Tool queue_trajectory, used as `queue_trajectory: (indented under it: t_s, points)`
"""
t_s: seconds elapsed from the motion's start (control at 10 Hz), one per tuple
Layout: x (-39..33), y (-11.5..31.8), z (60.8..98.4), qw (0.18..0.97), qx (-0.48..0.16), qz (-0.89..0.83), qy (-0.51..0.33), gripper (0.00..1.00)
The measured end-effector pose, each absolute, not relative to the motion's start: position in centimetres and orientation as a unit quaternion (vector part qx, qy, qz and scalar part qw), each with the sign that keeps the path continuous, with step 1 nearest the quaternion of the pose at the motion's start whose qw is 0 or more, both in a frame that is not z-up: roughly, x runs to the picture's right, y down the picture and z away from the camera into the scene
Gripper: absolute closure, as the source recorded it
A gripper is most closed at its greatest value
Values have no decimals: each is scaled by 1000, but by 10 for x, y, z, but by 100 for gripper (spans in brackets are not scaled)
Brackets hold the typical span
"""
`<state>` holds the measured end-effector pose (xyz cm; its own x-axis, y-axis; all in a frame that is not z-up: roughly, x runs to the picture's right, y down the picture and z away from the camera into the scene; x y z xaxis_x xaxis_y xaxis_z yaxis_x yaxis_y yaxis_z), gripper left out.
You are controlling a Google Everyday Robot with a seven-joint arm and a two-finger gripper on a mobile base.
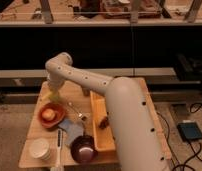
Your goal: Place banana in plastic cup
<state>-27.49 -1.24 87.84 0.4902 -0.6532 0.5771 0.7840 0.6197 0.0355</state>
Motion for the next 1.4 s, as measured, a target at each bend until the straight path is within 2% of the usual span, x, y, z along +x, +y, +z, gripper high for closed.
queue_trajectory:
  t_s: [0.5, 0.6, 0.7, 1.4]
  points:
    - [-274, -11, 884, 855, -120, -416, -285, 32]
    - [-273, -11, 884, 855, -120, -415, -285, 25]
    - [-272, -11, 885, 856, -121, -415, -285, 20]
    - [-266, -17, 874, 855, -112, -406, -302, 20]
